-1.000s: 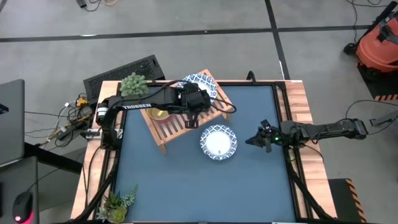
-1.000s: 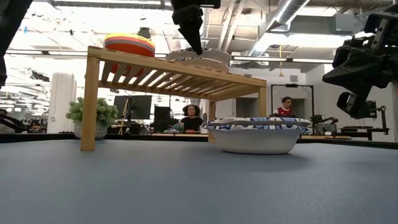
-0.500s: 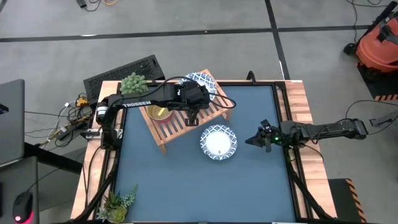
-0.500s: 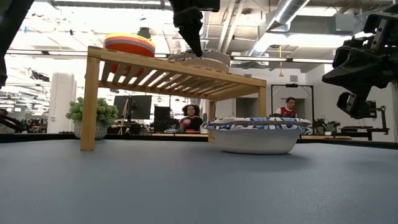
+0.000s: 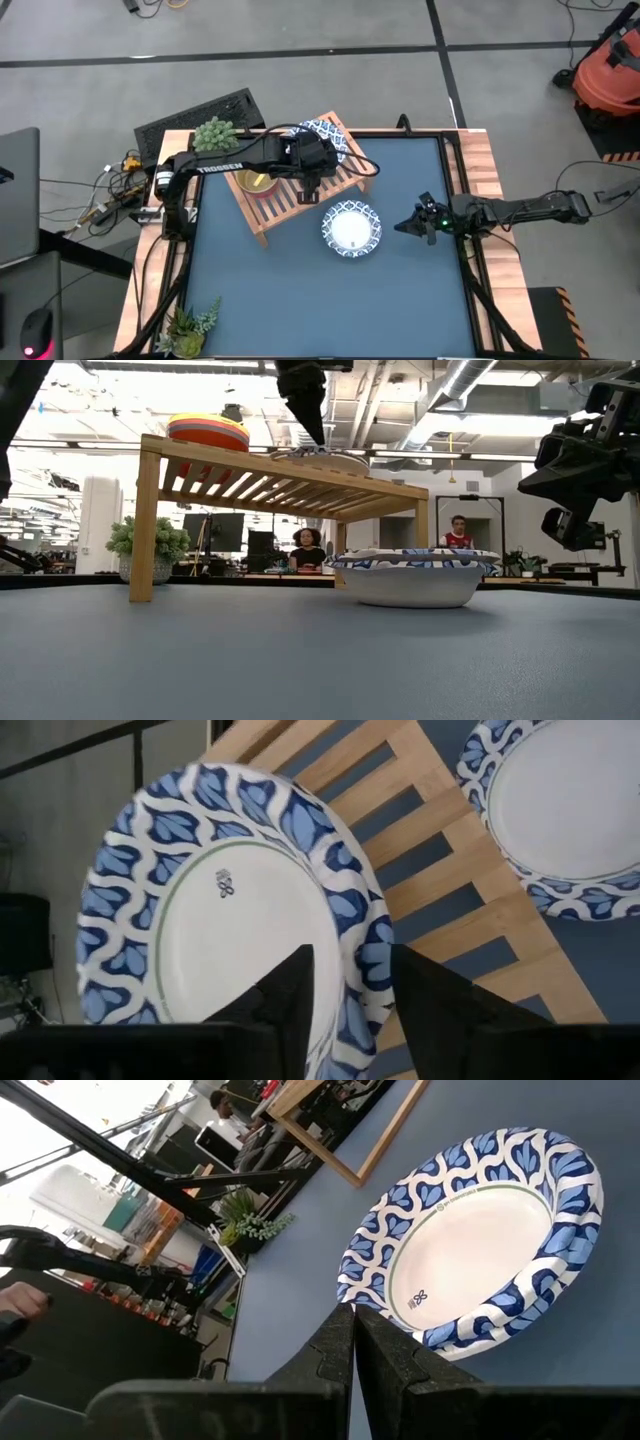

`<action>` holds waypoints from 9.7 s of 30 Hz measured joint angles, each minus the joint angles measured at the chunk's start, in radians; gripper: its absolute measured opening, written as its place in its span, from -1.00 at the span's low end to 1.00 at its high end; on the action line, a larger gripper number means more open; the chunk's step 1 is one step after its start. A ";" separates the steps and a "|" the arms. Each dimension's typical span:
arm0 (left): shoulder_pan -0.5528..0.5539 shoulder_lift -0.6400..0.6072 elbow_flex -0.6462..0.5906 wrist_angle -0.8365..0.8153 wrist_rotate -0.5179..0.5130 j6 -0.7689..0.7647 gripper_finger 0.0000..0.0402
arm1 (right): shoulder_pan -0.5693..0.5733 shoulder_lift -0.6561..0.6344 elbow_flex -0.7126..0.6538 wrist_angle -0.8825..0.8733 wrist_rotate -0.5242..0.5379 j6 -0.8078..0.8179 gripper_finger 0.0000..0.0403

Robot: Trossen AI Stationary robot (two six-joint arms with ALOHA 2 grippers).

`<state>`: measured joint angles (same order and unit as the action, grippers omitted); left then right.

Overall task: Place and stack bowls onto a shelf
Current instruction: Stack the left white bowl into the white bowl on the shelf, then stack the white bowl into the white bowl on the shelf

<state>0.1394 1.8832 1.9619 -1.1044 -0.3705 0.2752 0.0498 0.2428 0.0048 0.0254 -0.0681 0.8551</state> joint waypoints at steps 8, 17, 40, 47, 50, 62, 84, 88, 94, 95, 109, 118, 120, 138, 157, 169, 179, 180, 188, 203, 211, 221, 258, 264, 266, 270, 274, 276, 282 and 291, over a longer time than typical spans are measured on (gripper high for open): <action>-0.029 0.000 0.118 -0.034 0.016 -0.007 -0.28 | 0.000 0.000 0.000 0.000 0.000 -0.002 -0.79; -0.131 0.000 0.198 0.152 0.291 -0.060 -0.27 | 0.000 0.000 0.000 0.000 -0.001 -0.015 -0.79; -0.261 0.000 -0.456 0.640 0.306 -0.029 -0.27 | 0.000 0.000 0.000 0.000 -0.002 -0.017 -0.79; -0.285 -0.002 -0.527 0.724 0.303 0.000 -0.27 | 0.000 0.000 0.000 0.000 -0.002 -0.016 -0.79; -0.287 0.001 -0.562 0.766 0.307 -0.007 -0.27 | 0.000 0.000 0.000 0.000 -0.003 -0.014 -0.79; -0.286 0.000 -0.625 0.835 0.304 -0.007 -0.27 | 0.000 0.000 0.000 0.000 -0.004 -0.014 -0.79; -0.290 0.046 -0.607 0.842 0.231 0.029 -0.27 | 0.000 0.002 0.000 0.000 -0.004 -0.007 -0.79; -0.290 0.053 -0.608 0.805 0.233 0.035 -0.27 | 0.000 0.007 0.000 0.000 -0.004 -0.007 -0.79; -0.290 0.076 -0.608 0.822 0.258 0.032 -0.27 | 0.000 0.007 0.000 0.000 -0.004 -0.007 -0.79; -0.290 0.079 -0.608 0.825 0.256 0.026 -0.27 | 0.000 0.006 0.000 0.000 -0.004 -0.007 -0.79; -0.288 0.084 -0.609 0.802 0.285 0.010 -0.61 | 0.000 0.006 0.000 0.000 -0.002 -0.008 -0.79; -0.285 0.084 -0.609 0.806 0.278 -0.009 -0.93 | 0.000 0.006 0.000 0.000 -0.002 -0.008 -0.79; -0.285 0.084 -0.609 0.807 0.278 -0.015 -0.98 | 0.000 0.006 0.000 0.000 -0.002 -0.008 -0.79; -0.286 0.084 -0.423 0.708 0.316 -0.175 -1.00 | 0.000 0.006 0.000 0.000 -0.002 -0.010 -0.79; -0.286 0.084 0.072 0.353 0.444 -0.238 -1.00 | 0.000 0.006 0.000 0.000 -0.002 -0.009 -0.79; -0.284 0.083 0.396 0.308 0.463 -0.210 -1.00 | 0.000 0.006 0.000 0.000 -0.002 -0.014 -0.79; -0.283 -0.011 0.376 0.198 -0.014 -0.037 -1.00 | 0.000 0.006 0.000 -0.001 -0.001 -0.015 -0.79; -0.283 -0.011 0.376 0.184 -0.076 -0.018 -1.00 | 0.000 0.006 0.000 -0.001 -0.001 -0.015 -0.79; -0.229 0.001 0.347 0.082 -0.441 -0.016 -1.00 | 0.000 0.006 0.000 -0.001 -0.001 -0.019 -0.79; -0.135 0.002 0.115 0.077 -0.532 -0.051 -1.00 | 0.000 0.006 0.000 -0.003 0.008 -0.018 -0.79; -0.137 0.002 -0.005 0.127 -0.556 -0.055 -1.00 | 0.000 0.006 0.000 -0.003 0.009 -0.018 -0.79; -0.120 0.003 -0.058 0.190 -0.493 -0.056 -1.00 | 0.000 0.006 0.000 -0.003 0.009 -0.017 -0.79; -0.144 -0.001 0.010 0.229 -0.182 -0.098 -0.28 | 0.000 0.006 0.000 -0.003 0.009 -0.018 -0.79; -0.212 -0.003 0.047 0.293 -0.025 -0.046 -0.24 | 0.000 0.006 0.000 -0.003 0.009 -0.023 -0.79; -0.226 -0.002 0.047 0.301 0.028 -0.056 -0.24 | 0.000 0.006 0.000 -0.003 0.009 -0.025 -0.79; -0.236 0.016 0.049 0.307 0.115 -0.086 -0.24 | 0.000 0.006 0.000 -0.003 0.009 -0.026 -0.79; -0.249 0.054 0.047 0.301 0.208 -0.095 -0.24 | 0.000 0.006 0.000 -0.003 0.008 -0.025 -0.79; -0.259 0.092 0.048 0.286 0.242 -0.093 -0.24 | 0.001 0.009 0.000 -0.003 0.009 -0.020 -0.79; -0.291 0.207 0.047 0.293 0.276 -0.086 -0.24 | 0.008 0.027 0.000 -0.003 0.007 -0.018 -0.79; -0.310 0.337 0.046 0.306 0.439 -0.155 -0.24 | 0.024 0.046 0.000 -0.003 0.003 -0.014 -0.79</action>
<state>-0.1711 2.2199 2.0079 -0.7981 0.0687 0.1205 0.0734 0.2890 0.0048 0.0223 -0.0654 0.8406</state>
